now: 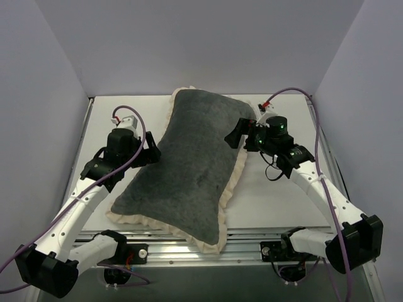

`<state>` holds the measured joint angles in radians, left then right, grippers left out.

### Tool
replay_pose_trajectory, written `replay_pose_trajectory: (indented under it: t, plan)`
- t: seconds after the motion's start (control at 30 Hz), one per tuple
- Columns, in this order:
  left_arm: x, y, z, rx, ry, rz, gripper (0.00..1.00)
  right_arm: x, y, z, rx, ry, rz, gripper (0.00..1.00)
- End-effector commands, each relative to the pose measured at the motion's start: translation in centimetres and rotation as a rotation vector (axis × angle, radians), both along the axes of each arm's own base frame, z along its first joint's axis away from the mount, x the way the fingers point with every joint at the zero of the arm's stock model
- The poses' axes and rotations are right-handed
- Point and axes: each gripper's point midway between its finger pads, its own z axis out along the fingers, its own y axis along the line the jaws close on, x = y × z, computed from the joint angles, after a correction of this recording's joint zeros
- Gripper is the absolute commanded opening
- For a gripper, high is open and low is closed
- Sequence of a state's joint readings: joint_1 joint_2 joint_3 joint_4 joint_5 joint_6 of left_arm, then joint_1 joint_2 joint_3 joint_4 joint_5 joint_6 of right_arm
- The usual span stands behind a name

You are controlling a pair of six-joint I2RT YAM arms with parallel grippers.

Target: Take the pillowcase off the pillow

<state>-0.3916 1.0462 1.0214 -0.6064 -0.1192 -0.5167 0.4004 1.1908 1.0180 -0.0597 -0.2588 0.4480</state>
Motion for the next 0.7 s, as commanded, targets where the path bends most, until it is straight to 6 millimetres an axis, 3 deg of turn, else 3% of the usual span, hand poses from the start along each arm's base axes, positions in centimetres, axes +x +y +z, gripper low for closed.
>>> replay_pose_trajectory:
  t: [0.0, 0.3, 0.43, 0.67]
  plan:
    - [0.0, -1.0, -0.4, -0.030, 0.010, -0.045, 0.94, 1.5, -0.1, 0.0, 0.129, -0.016, -0.013, 1.00]
    - [-1.0, -2.1, -6.1, -0.095, 0.135, -0.034, 0.94, 2.9, 2.9, -5.8, 0.205, 0.086, 0.109, 1.00]
    - [-1.0, -2.4, -9.0, -0.099, 0.192, -0.020, 0.94, 2.6, 5.3, -7.0, 0.219, 0.113, 0.211, 1.00]
    - [-0.9, -3.0, -10.4, -0.119, 0.224, -0.022, 0.94, 0.4, 8.6, -8.1, 0.198, 0.140, 0.309, 1.00]
